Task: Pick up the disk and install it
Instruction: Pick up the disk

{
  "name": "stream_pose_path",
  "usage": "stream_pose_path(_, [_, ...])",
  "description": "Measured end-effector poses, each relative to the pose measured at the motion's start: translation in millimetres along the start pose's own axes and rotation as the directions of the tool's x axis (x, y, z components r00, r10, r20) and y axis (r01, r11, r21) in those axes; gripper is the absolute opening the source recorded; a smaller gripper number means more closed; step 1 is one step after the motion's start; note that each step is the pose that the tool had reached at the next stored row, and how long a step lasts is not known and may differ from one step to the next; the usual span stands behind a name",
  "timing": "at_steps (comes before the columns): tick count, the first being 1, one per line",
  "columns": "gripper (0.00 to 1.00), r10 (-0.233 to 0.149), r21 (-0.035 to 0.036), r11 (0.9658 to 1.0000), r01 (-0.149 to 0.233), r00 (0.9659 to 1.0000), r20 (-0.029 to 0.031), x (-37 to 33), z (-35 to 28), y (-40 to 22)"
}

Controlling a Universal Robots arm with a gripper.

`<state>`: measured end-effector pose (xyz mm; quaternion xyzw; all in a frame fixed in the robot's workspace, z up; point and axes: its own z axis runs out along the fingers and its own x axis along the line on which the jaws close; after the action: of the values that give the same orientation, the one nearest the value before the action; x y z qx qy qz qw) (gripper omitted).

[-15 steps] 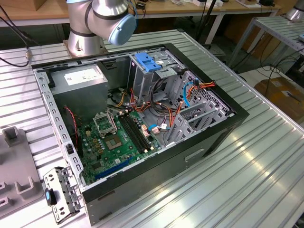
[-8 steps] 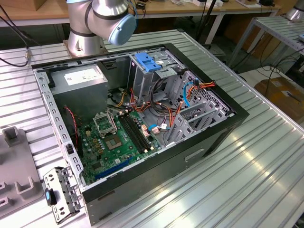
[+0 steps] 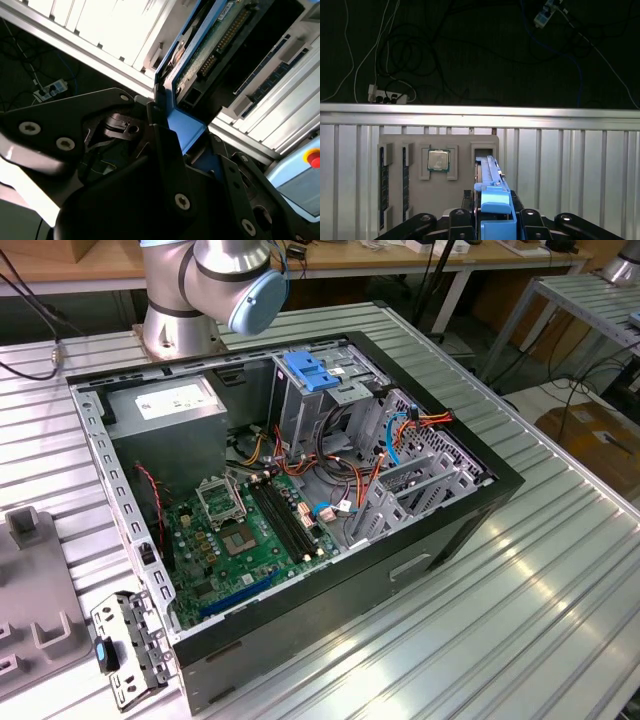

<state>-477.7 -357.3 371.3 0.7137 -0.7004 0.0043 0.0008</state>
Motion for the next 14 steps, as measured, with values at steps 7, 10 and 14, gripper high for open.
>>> stream_pose_path(7, [0.37, 0.000, 0.0000, 1.0000, 0.000, 1.0000, 0.0000, 0.0, -2.5, 0.0])
stream_pose_path(10, [0.37, 0.000, 0.0001, 1.0000, 0.000, 1.0000, 0.0000, 0.0, -3.3, 0.0])
stream_pose_path(14, [0.37, 0.000, 0.0000, 1.0000, 0.000, 1.0000, 0.0000, 0.0, -4.6, 0.0])
